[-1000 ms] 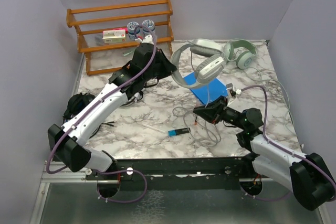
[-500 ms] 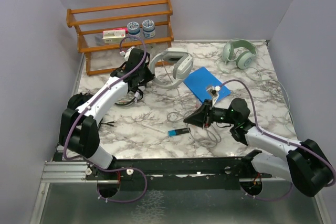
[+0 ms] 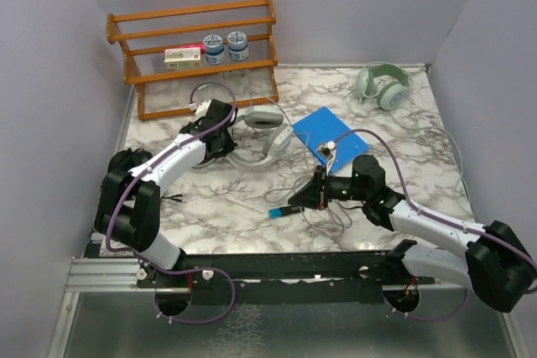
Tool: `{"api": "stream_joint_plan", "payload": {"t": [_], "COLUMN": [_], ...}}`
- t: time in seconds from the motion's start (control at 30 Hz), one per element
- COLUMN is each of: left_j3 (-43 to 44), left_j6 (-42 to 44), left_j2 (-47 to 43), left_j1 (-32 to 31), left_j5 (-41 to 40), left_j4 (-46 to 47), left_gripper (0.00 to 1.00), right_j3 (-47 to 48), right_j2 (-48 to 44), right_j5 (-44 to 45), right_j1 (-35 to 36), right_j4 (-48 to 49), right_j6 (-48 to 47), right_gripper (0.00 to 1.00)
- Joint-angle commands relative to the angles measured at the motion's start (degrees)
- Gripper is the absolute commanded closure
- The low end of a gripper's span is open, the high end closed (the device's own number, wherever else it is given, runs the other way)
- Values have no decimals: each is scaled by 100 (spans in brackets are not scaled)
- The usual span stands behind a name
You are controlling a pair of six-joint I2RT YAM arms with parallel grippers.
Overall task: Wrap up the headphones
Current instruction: Wrap the headphones cable around the headphones.
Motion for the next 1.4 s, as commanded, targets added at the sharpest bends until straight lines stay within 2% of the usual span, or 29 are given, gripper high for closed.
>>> {"api": "stream_joint_plan", "payload": {"t": [0.0, 0.1, 0.23, 0.37, 0.5, 0.63, 0.73, 0.83, 0.87, 1.0, 1.03, 1.23, 1.37], "left_j3": [-635, -839, -800, -652, -536, -633, -640, -576, -566, -506, -508, -565, -742], "left_j6": [-129, -246, -222, -93, 85, 162, 217, 201, 156, -122, -182, -277, -128], "left_j2": [-241, -394, -537, -562, -579, -495, -317, -162, -119, 13, 28, 37, 36], "left_j1": [-159, -283, -292, -292, -292, -292, -320, -464, -483, -482, -485, -486, -484], "left_j5": [86, 39, -155, -53, 222, 329, 695, 534, 459, 198, 136, -479, -522], "left_j4": [42, 163, 182, 194, 208, 203, 188, 8, -84, -440, -488, -495, 138], "left_gripper": [97, 97, 95, 95, 93, 81, 64, 49, 43, 8, 3, 1, 1], "right_j3": [-236, -49, 379, 450, 891, 1198, 1234, 1136, 1081, 822, 785, 700, 661], "right_j2": [546, 627, 113, -382, -125, 167, 200, 123, 58, -331, -408, -645, -750], "right_j5": [259, 851, 2333, 3649, 4393, 4274, 4060, 3963, 3906, 3816, 3817, 3705, 3606], "right_j1": [47, 63, 61, 48, -110, -218, -220, -216, -215, -219, -220, -216, -215], "right_j4": [-225, -987, -2173, -2400, -2623, -2508, -2367, -2234, -2160, -1956, -1943, -1916, -1803], "right_j6": [-87, -683, -1391, -1635, -1825, -1925, -1869, -1798, -1785, -1713, -1719, -1780, -1774], "right_gripper": [87, 73, 58, 45, 39, 37, 37, 37, 37, 37, 37, 37, 37]}}
